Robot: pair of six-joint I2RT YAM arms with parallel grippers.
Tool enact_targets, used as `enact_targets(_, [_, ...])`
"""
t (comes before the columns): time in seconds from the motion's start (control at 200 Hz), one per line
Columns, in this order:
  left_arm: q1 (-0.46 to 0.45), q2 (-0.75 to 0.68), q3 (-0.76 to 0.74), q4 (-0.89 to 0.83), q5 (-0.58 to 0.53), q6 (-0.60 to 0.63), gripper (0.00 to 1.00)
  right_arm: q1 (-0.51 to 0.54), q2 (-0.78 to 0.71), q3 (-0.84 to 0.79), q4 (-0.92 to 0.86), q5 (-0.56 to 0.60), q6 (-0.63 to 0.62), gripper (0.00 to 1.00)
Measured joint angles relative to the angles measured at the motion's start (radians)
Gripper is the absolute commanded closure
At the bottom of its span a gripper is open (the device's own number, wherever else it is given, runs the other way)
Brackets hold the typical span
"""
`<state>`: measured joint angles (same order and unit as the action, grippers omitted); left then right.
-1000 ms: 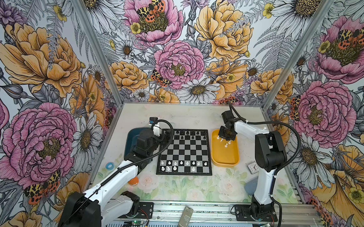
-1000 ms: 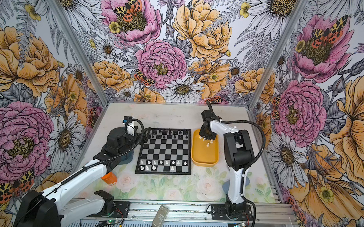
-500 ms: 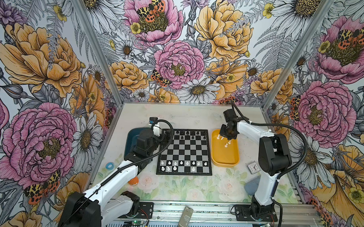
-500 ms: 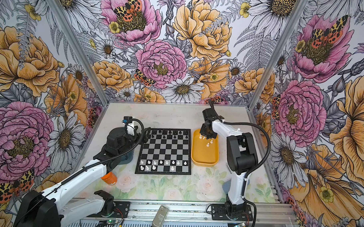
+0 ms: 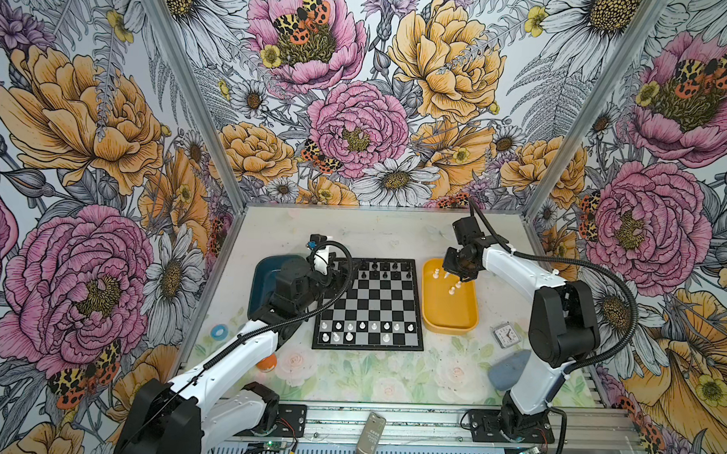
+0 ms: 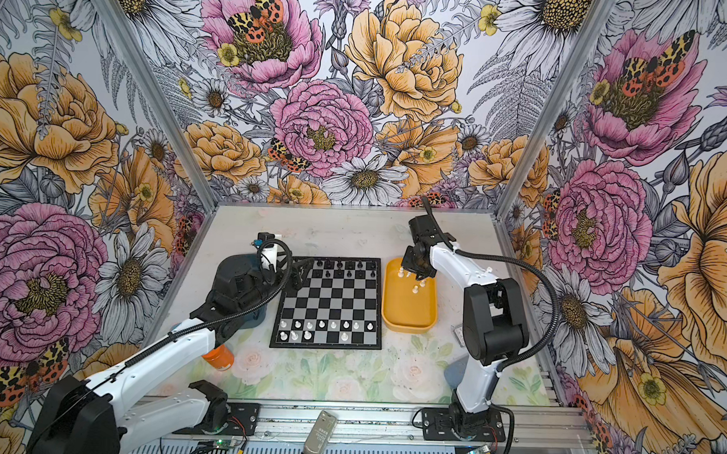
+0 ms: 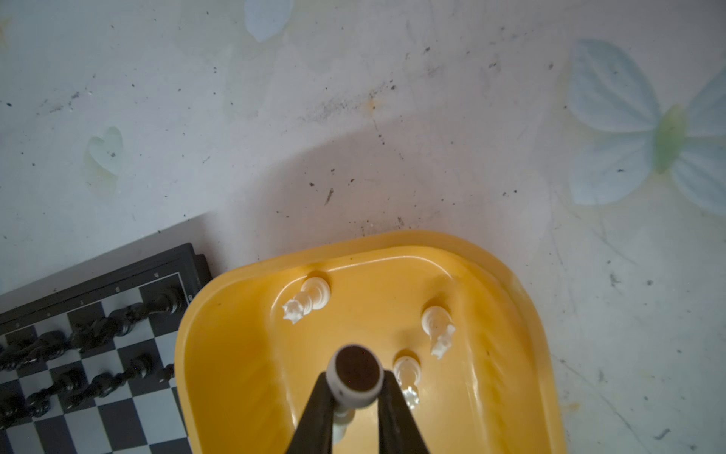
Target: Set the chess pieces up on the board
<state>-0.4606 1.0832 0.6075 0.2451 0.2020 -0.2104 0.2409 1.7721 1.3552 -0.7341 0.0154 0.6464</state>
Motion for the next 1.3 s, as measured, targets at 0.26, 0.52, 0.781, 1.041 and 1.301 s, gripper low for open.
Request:
enact_targets(0.26, [-0.063, 0.037, -0.031, 0.156, 0.202, -0.017, 0.15, 0.005, -0.122, -0.041, -0.002, -0.021, 0.009, 1.0])
enact_targets(0.52, [-0.177, 0.1, -0.046, 0.319, 0.237, -0.019, 0.12, 0.027, -0.24, -0.075, -0.002, -0.043, 0.027, 1.0])
enact_targets(0.781, [-0.262, 0.293, -0.061, 0.545, 0.236, -0.073, 0.16, 0.044, -0.316, -0.093, 0.005, -0.073, 0.039, 1.0])
enact_targets(1.041, [-0.262, 0.284, -0.06, 0.59, 0.229, -0.092, 0.16, 0.044, -0.325, -0.173, -0.005, -0.073, 0.038, 1.0])
enact_targets(1.301, [-0.262, 0.208, -0.048, 0.508, 0.171, -0.032, 0.16, 0.028, -0.298, -0.167, -0.025, -0.025, 0.022, 0.92])
